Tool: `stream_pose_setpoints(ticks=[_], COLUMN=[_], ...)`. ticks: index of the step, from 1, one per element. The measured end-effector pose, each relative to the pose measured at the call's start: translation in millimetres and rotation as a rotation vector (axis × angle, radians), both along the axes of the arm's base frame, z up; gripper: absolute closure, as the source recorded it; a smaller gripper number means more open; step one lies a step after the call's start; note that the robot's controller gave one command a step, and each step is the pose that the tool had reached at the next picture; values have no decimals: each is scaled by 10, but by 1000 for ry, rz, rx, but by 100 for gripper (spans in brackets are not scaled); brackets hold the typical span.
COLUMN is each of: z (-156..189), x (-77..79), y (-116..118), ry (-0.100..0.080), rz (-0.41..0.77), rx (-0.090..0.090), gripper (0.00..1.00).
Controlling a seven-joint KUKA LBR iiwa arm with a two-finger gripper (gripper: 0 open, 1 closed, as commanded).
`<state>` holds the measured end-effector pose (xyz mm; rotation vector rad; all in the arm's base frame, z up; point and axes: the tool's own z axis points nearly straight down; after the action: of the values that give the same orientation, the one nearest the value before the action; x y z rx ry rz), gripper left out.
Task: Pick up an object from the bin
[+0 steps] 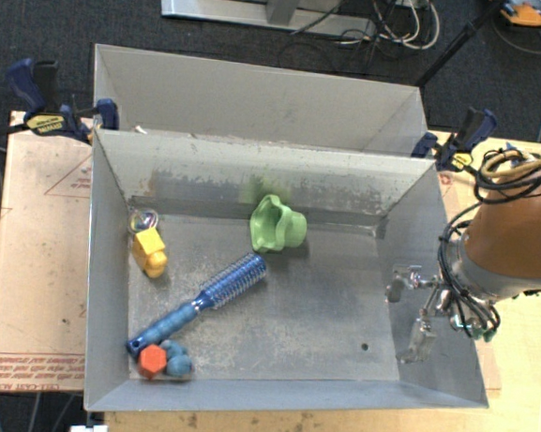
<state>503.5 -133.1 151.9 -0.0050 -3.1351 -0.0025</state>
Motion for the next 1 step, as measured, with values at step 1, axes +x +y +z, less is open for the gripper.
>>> stream_pose_setpoints(ticks=[1], z=[-233], x=[-67], y=[939], ry=[-5], rz=[183], rx=[3], gripper=[0])
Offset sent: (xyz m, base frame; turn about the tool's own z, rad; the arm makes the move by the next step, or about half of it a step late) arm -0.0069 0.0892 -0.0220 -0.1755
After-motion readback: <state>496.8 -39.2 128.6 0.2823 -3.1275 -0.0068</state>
